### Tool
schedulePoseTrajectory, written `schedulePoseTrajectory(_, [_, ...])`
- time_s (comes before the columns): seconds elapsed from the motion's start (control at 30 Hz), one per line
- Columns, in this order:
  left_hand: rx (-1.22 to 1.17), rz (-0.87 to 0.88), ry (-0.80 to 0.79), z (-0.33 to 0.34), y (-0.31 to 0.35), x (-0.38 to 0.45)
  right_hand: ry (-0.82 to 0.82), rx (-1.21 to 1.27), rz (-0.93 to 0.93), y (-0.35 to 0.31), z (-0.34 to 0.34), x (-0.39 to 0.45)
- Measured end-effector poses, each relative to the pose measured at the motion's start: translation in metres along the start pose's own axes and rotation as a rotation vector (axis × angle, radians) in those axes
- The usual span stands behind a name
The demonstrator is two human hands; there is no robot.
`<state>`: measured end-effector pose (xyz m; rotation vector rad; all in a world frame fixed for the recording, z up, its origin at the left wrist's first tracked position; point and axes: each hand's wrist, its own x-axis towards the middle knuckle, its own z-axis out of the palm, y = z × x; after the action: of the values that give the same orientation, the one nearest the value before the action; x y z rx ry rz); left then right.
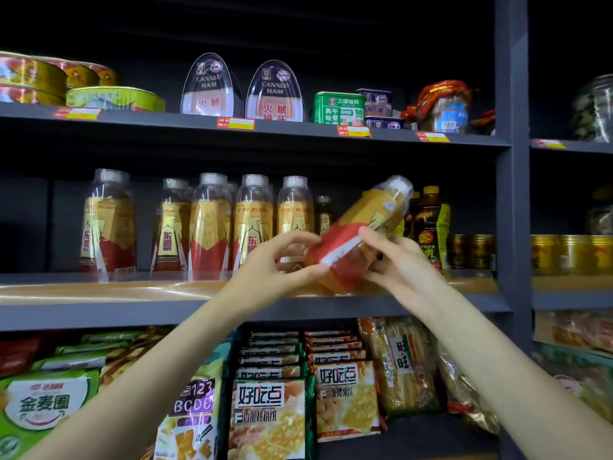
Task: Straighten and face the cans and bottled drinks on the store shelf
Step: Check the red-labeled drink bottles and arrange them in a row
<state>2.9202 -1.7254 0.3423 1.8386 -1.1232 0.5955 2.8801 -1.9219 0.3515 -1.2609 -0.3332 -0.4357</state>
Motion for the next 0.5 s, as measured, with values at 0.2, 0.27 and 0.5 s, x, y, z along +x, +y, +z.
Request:
schedulePoseTrajectory(0.2, [0.190, -0.055, 0.136, -0.007, -0.022, 0.004, 0.075, -0.632, -0.510, -0.007, -0.004, -0.002])
schedulePoseTrajectory(0.27, [0.253, -0.033, 0.183, -0.009, -0.024, 0.006, 0.053, -0.771, -0.625, -0.011, -0.002, -0.003])
schedulePoseTrajectory(0.5, [0.289, 0.020, 0.246, -0.023, -0.019, 0.002, 0.008, -0.865, -0.688, -0.014, 0.012, 0.002])
